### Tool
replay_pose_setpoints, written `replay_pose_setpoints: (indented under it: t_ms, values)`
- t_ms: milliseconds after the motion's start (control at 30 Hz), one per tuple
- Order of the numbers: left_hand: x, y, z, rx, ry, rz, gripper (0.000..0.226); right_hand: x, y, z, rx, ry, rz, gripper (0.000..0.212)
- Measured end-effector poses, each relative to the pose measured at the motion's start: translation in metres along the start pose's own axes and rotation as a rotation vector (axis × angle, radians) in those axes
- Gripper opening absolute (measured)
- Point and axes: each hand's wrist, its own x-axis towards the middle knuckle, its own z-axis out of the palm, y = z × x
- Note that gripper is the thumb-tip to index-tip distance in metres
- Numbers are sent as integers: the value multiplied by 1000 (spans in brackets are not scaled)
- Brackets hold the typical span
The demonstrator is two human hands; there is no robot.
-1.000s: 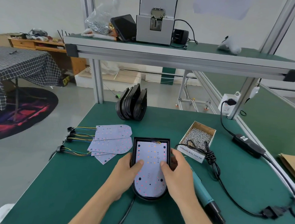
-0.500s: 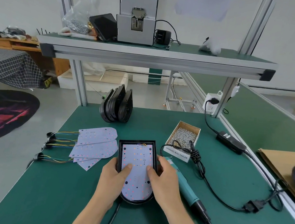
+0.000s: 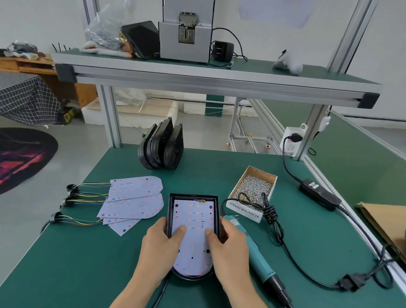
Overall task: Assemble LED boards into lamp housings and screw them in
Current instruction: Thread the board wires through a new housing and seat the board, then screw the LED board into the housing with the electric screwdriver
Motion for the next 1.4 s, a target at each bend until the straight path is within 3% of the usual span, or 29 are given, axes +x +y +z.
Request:
replay_pose_setpoints:
  t_ms: [133,233,367,533,667,700,833,900,967,1033,1100,1233,1400]
  values:
    - [0,6,5,50,23,-33,17,-2,0,-1,7,6,9,22]
    - [0,10,6,139,39,-62,17,-2,0,-4,-103,5,-8,5]
    - [-1,13,4,273,46,-59,24,-10,0,-13,-343,5,-62,36]
    - [-1,24,3,290,-30,-80,20,-33,3,-45,-322,154,-189,24]
    - [-1,29,0,339,-65,-84,15,-49,3,-64,-259,143,-207,17]
    - [-2,30,-2,359,-62,-75,18,-53,3,-69,-244,169,-229,16]
    - [1,38,-10,478,3,-16,73,-59,6,-90,-383,334,-310,16]
    - [5,54,-10,449,97,129,63,-54,3,-99,-599,302,-258,37]
    - [15,77,-2,365,142,363,29,-47,-1,-102,-838,130,-121,60]
    - [32,103,21,343,54,527,6,-41,-5,-103,-863,13,-55,67]
    - [54,124,54,445,-127,601,7,-34,-5,-99,-840,-78,-29,66]
    - [96,143,125,719,-407,593,12,-27,-1,-95,-907,-176,-10,61]
    - [125,127,174,988,-547,546,19,-21,6,-95,-915,-208,18,72]
